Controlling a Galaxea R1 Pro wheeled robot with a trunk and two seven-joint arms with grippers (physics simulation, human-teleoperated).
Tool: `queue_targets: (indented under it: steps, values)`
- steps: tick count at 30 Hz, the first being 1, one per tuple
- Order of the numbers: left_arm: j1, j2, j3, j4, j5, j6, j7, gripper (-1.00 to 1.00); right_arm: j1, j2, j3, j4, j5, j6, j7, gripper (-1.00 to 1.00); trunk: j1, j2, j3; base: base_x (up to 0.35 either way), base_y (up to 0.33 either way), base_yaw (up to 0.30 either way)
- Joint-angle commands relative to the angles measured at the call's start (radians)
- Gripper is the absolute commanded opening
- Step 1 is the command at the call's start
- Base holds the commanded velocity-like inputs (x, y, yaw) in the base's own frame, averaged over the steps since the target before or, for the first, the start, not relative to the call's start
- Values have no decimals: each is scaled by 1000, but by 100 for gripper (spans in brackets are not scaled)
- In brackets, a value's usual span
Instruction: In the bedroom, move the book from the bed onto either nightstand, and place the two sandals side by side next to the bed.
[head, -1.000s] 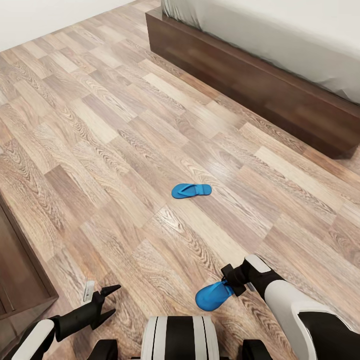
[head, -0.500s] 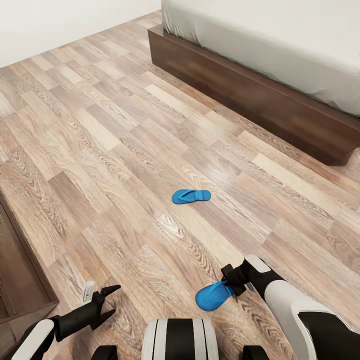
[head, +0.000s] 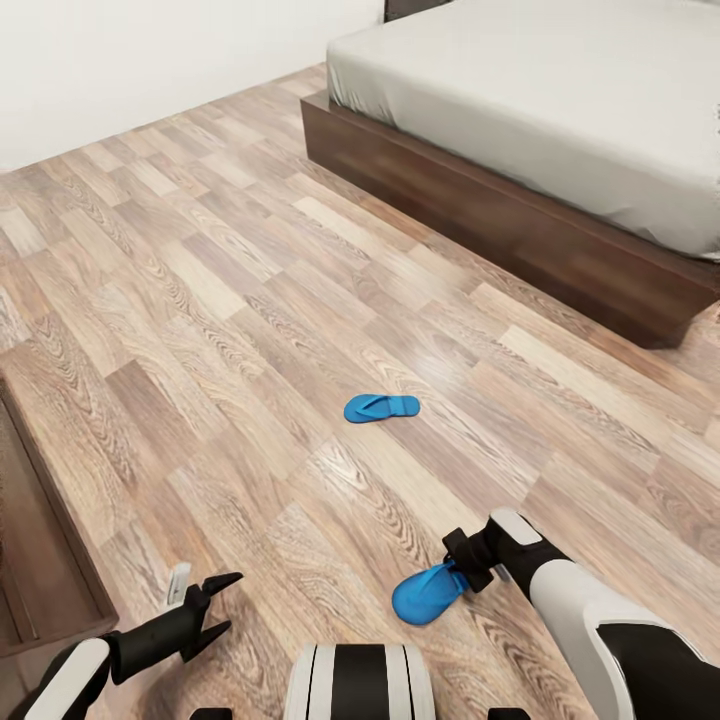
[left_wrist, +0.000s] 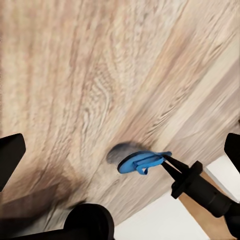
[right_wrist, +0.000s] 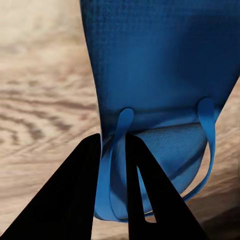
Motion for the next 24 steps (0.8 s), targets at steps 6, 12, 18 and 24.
queue_targets:
  steps: [6, 12, 18, 24]
  values:
    - [0, -6, 3, 0, -63, 5, -4, 100, -1, -49, 1, -64, 78, 95, -18, -100, -3, 1, 23, 0, 0, 0]
    - [0, -10, 3, 0, -78, 4, -5, 100, -13, -109, 1, -140, 248, 184, -93, -100, -6, 3, 46, 0, 0, 0]
    - [0, -12, 3, 0, -81, 4, -5, 100, -50, -146, 1, -161, 334, 353, -124, -100, -8, 4, 69, 0, 0, 0]
    - [-1, -13, 3, 0, -82, 3, -5, 100, -66, -153, 0, -164, 354, 456, -133, -100, -11, 5, 92, 0, 0, 0]
